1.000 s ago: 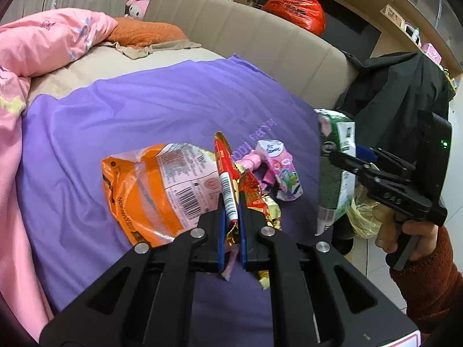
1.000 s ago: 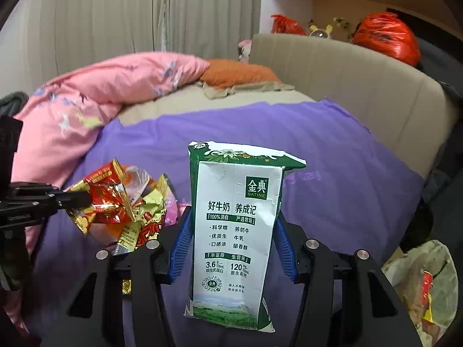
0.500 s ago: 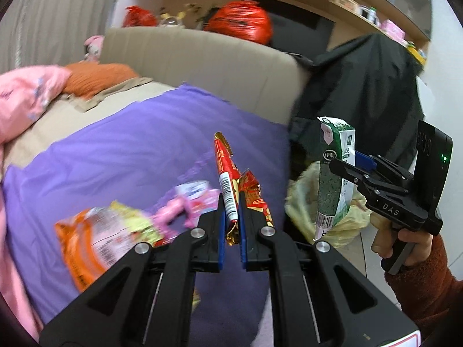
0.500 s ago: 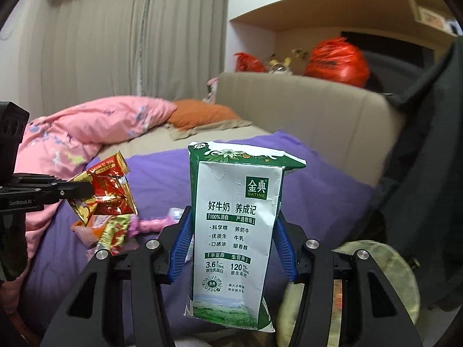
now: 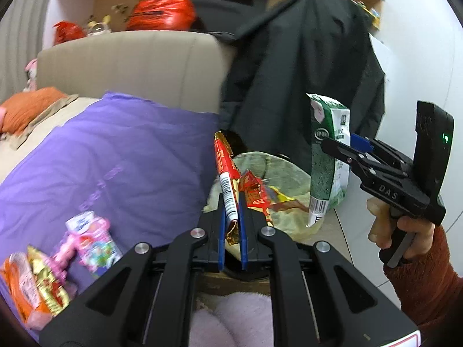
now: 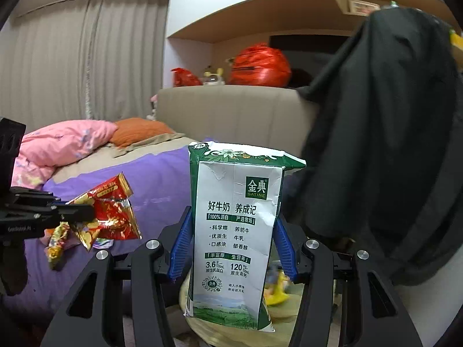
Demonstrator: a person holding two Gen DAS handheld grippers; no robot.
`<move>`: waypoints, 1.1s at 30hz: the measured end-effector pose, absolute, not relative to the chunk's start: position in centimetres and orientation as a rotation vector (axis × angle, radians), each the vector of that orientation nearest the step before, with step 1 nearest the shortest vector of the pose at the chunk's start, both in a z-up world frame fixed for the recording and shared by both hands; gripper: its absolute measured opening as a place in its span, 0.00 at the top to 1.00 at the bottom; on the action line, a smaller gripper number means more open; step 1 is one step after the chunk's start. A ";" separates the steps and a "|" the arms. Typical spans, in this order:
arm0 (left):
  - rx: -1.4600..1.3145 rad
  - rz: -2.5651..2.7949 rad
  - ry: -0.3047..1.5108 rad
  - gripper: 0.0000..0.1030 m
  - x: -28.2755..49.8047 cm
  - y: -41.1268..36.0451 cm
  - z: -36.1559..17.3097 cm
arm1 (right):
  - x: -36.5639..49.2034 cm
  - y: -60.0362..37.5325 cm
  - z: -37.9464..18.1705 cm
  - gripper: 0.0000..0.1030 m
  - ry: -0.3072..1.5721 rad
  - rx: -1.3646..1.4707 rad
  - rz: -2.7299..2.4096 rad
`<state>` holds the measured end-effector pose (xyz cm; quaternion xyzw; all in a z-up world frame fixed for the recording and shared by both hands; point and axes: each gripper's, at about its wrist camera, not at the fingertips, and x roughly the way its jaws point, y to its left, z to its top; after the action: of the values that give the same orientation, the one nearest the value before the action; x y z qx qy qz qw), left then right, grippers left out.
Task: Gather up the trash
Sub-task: 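Grasp a red candy wrapper with the left tool while the right tool grasps the green milk carton, then carry the red wrapper and milk carton over the bin and release both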
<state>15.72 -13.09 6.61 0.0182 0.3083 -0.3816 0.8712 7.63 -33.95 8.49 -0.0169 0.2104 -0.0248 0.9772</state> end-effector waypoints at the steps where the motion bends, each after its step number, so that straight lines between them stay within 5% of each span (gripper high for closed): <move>1: 0.048 -0.812 0.643 0.93 15.6 -14.1 6.7 | 7.4 -34.6 8.5 0.51 0.422 -0.028 -0.060; 33: 0.054 -1.011 0.783 0.93 23.8 -28.0 1.5 | 12.0 -43.2 4.9 0.52 0.405 0.095 -0.097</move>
<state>23.80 -27.96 1.51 0.0252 0.3653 -0.4719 0.8020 12.01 -43.24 4.89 0.0472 0.2008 -0.0483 0.9773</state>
